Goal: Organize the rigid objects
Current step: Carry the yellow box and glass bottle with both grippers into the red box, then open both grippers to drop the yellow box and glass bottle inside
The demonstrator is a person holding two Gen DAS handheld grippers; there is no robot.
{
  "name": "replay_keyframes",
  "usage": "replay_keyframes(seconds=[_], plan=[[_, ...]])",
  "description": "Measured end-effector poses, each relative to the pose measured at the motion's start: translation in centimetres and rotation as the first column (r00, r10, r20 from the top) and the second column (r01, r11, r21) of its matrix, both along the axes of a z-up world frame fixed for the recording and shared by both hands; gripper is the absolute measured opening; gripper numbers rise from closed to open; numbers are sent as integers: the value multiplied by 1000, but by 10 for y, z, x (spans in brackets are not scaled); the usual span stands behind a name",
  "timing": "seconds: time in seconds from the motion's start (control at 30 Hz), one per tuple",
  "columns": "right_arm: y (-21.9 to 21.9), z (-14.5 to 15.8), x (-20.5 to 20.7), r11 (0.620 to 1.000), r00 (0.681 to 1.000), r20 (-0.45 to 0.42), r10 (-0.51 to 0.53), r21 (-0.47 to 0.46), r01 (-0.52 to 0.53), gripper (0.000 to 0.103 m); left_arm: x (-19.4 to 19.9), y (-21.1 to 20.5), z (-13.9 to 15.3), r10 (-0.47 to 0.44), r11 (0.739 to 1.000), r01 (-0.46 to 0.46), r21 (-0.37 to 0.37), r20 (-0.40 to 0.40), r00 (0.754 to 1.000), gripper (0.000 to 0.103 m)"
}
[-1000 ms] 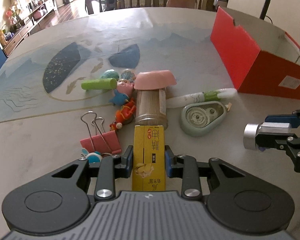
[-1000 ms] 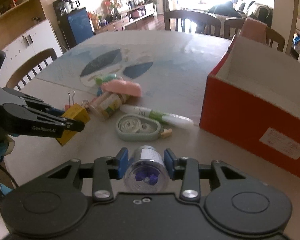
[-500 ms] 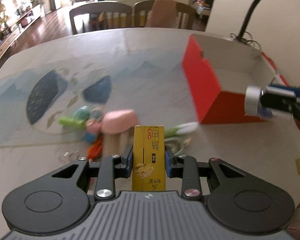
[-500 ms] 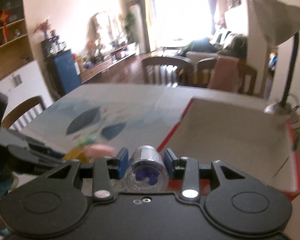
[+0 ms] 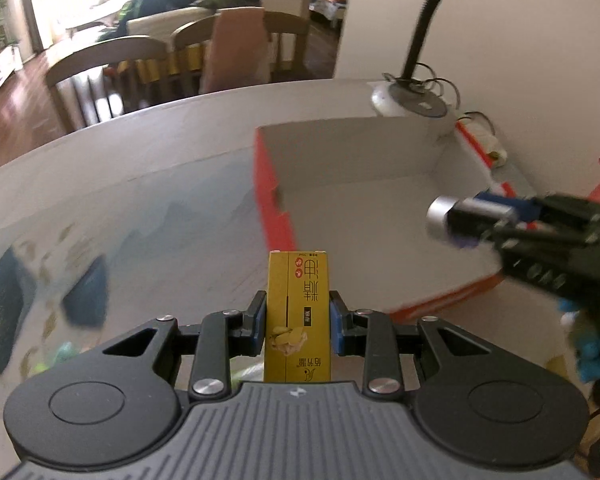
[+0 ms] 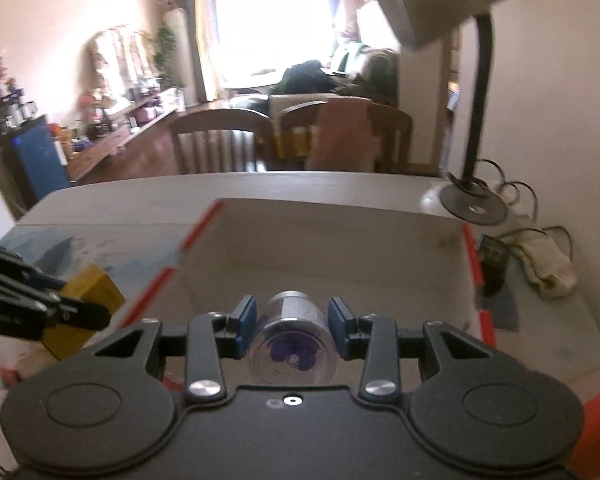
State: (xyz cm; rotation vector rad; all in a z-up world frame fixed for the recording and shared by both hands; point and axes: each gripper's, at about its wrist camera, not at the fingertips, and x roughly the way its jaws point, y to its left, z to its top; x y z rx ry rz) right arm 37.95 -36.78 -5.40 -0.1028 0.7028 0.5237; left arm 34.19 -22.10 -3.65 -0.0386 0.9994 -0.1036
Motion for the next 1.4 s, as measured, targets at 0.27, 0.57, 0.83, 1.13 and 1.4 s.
replay_keyframes(seconds=[0.27,0.57,0.83,1.13,1.4], plan=[[-10,-36,33,995,996,-58,-74,-69,70,39,75,-51,-22,-79,997,80,24,-53,995,30],[-15,-61,42,989,988,-124,-92,-128,76,39,126,-80,-70,-112,990,124,68,-161,981,30],[-16,-71,37,985,983,-169,-75,-163,47,39,140,-86,-101,-112,988,135,75,-255,960,30],[-21,-77,30,981,972,-220,-88,-186,47,39,141,-78,-116,-99,990,127,65,-329,939,30],[-21,-76,31,980,967,-233,-104,-190,60,40,138,-82,-114,-108,984,148,99,-324,940,30]])
